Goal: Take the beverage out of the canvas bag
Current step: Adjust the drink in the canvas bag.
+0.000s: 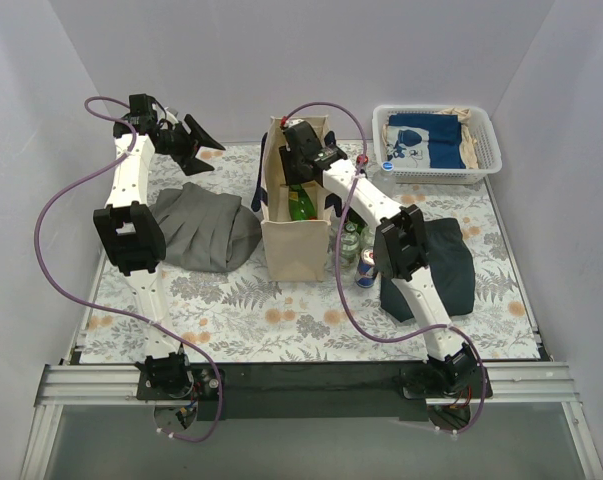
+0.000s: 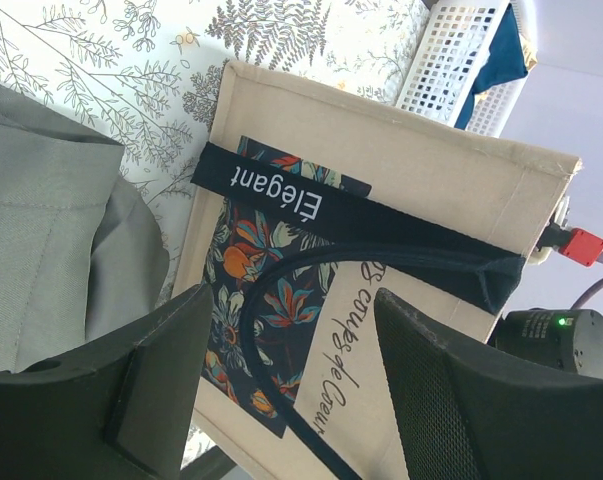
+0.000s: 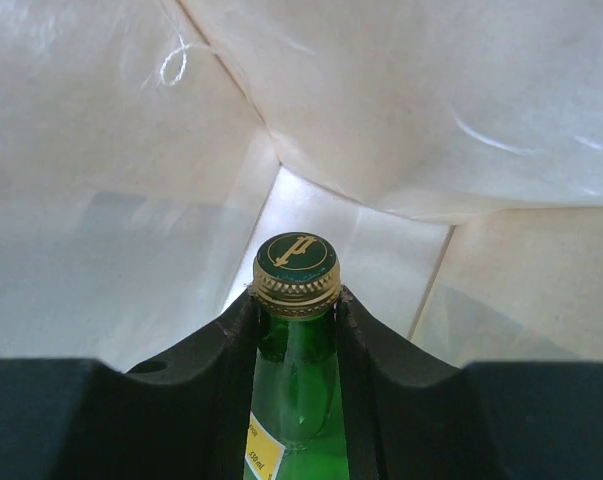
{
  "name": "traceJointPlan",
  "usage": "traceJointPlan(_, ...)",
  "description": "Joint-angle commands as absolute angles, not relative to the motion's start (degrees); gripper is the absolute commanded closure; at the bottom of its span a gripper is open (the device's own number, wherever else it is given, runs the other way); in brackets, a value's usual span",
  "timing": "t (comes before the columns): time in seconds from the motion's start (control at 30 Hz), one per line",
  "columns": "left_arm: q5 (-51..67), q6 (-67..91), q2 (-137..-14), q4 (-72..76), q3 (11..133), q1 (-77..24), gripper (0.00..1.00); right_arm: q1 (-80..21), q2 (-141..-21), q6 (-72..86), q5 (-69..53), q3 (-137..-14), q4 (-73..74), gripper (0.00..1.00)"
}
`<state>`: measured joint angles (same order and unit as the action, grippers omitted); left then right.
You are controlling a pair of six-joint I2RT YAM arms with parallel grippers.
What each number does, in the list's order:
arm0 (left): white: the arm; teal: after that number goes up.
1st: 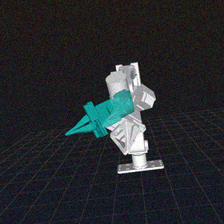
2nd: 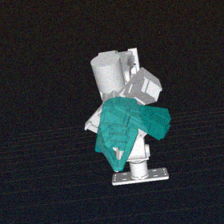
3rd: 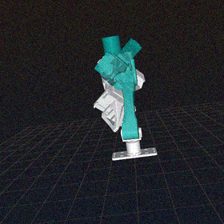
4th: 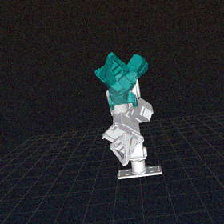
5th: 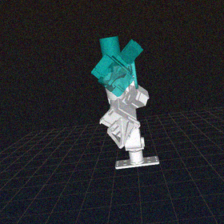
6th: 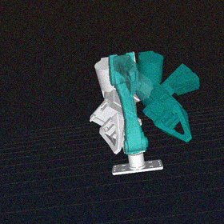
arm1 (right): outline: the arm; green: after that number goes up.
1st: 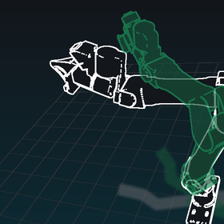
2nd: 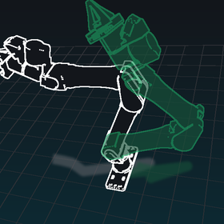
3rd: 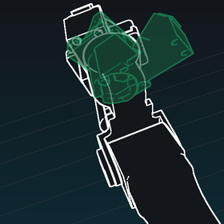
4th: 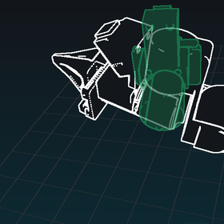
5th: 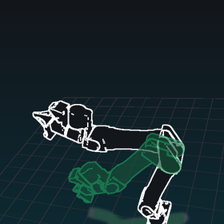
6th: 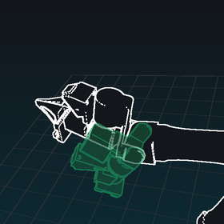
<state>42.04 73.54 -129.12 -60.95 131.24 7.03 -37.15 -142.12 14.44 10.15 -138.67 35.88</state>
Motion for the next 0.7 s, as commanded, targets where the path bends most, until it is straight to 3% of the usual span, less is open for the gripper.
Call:
traceJointPlan(0.0, 43.51, 73.83, -125.60, -61.26, 131.57, 7.21, 0.36, -36.21, -138.16, 13.27, 10.72, -139.92, 30.15, 0.99)
traceJointPlan(0.67, 44.21, 74.09, -125.86, -61.00, 132.01, 7.03, 0.35, -35.07, -132.19, 15.20, 9.76, -141.06, 25.40, 0.99)
